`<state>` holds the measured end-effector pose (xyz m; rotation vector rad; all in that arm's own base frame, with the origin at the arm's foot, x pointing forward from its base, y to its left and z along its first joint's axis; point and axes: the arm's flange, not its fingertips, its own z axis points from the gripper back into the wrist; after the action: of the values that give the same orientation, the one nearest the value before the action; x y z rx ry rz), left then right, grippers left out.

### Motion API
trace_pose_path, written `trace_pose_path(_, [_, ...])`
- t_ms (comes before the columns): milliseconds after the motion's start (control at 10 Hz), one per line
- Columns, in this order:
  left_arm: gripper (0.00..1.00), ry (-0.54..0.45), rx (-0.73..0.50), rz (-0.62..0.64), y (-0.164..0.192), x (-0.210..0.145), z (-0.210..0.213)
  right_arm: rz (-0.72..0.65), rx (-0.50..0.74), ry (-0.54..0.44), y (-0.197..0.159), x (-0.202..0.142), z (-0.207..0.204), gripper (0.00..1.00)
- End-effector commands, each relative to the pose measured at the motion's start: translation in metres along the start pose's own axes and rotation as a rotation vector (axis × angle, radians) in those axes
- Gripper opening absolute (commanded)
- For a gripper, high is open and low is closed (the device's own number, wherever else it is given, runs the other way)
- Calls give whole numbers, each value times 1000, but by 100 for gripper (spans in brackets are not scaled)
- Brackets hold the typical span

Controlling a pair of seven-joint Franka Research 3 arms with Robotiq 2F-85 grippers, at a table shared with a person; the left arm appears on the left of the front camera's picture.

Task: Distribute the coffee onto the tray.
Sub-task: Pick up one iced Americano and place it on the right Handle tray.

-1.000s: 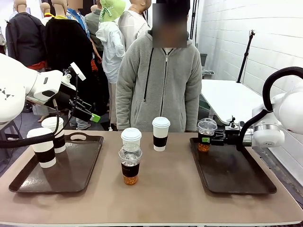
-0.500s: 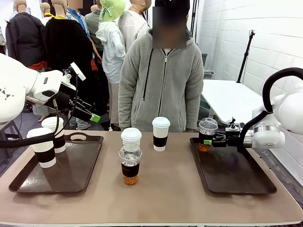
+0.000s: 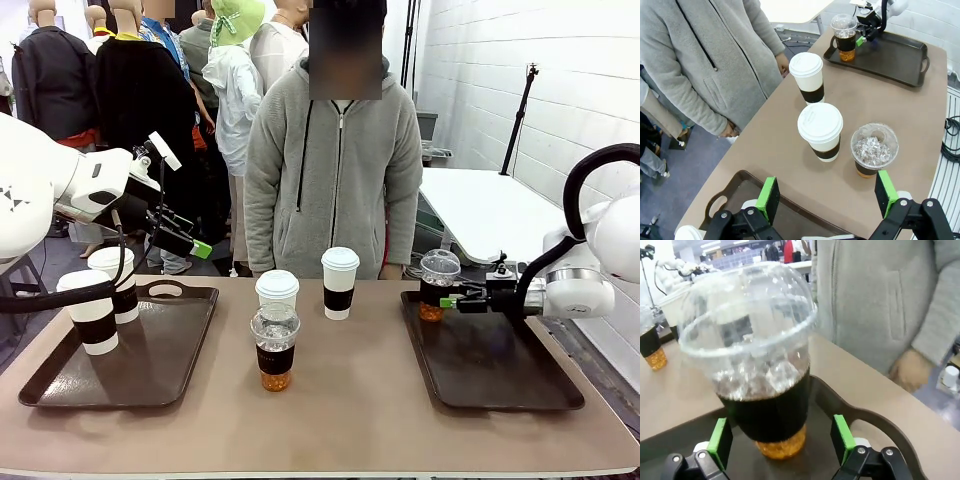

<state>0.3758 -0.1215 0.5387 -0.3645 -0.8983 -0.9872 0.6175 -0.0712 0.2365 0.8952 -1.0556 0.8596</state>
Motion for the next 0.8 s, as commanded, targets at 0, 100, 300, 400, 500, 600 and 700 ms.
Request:
trace_pose_path(0, [100, -1, -7, 2, 2, -2, -1, -33, -40, 12, 11, 1, 15, 100])
trace_pose_path(100, [100, -1, -7, 2, 2, -2, -1, -36, -58, 16, 15, 0, 23, 100])
trace_pose_path(300, [100, -1, -7, 2, 2, -2, -1, -51, -72, 27, 20, 1, 30, 100])
trace_pose_path(400, [100, -1, -7, 2, 2, -2, -1, -66, -56, 80, 16, 6, 20, 100])
trace_pose_path(500, [100, -1, -7, 2, 2, -2, -1, -25, -56, 8, 10, -3, 32, 100])
trace_pose_path(600, [100, -1, -7, 2, 2, -2, -1, -25, -56, 8, 10, -3, 32, 100])
trace_pose_path(700, [100, -1, -7, 2, 2, -2, -1, -25, -56, 8, 10, -3, 32, 100])
